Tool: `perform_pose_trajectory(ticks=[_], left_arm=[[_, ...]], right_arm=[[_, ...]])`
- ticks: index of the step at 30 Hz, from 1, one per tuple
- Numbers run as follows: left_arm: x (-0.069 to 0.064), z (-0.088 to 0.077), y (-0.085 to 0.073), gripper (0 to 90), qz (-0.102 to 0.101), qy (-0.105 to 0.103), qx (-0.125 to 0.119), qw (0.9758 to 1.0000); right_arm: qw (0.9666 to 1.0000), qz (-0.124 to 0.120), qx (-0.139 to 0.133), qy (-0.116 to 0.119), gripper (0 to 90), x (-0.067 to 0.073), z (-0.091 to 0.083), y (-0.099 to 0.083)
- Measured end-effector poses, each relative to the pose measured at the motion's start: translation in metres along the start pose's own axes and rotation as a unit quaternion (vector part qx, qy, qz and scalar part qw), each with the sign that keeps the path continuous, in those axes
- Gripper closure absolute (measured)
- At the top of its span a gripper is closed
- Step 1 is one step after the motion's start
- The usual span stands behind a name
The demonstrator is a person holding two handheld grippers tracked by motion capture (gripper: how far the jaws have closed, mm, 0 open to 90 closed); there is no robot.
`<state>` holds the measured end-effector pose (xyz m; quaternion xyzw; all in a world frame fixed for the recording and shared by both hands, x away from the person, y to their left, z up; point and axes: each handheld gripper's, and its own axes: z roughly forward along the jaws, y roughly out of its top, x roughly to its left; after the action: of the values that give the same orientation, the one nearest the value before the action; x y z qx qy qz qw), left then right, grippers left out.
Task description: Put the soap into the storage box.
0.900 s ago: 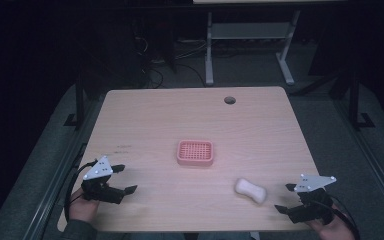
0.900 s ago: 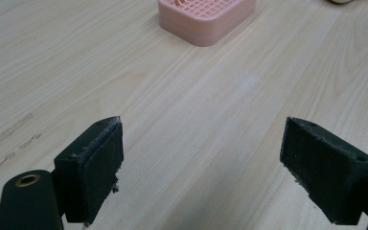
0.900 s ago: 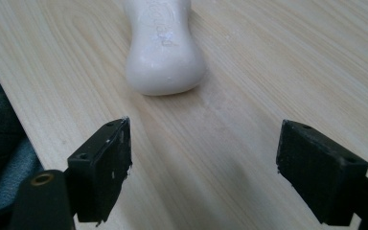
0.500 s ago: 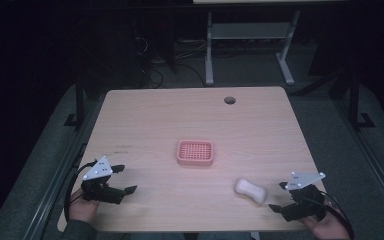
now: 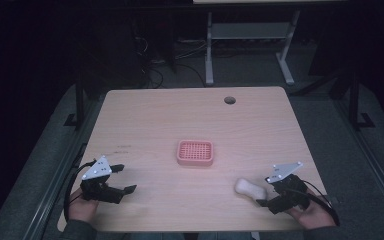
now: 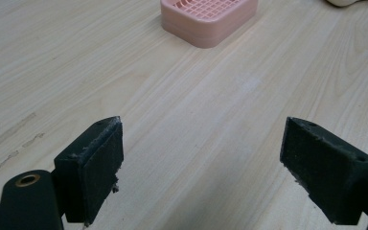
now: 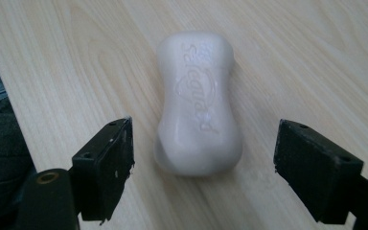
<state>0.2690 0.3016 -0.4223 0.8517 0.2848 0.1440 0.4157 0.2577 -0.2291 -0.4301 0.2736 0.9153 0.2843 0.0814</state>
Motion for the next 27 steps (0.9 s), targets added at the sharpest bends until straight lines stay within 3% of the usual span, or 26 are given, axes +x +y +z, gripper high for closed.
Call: perform_pose_trajectory(ticks=[12,15,27], left_arm=[[0.001,-0.001,0.0,14.8,-0.002,-0.001,-0.004,1.0],[0.0,-0.001,0.0,14.8,-0.002,-0.001,-0.003,1.0],[0.001,-0.002,0.0,14.8,-0.001,0.001,-0.006,1.0]], right_arm=[[0.9991,-0.025,0.031,0.013,29.1,0.0,0.022,0.022],[0.9986,-0.028,0.045,0.005,30.7,0.001,0.027,0.026],[0.9957,-0.041,0.083,0.01,44.7,0.0,0.043,0.036]])
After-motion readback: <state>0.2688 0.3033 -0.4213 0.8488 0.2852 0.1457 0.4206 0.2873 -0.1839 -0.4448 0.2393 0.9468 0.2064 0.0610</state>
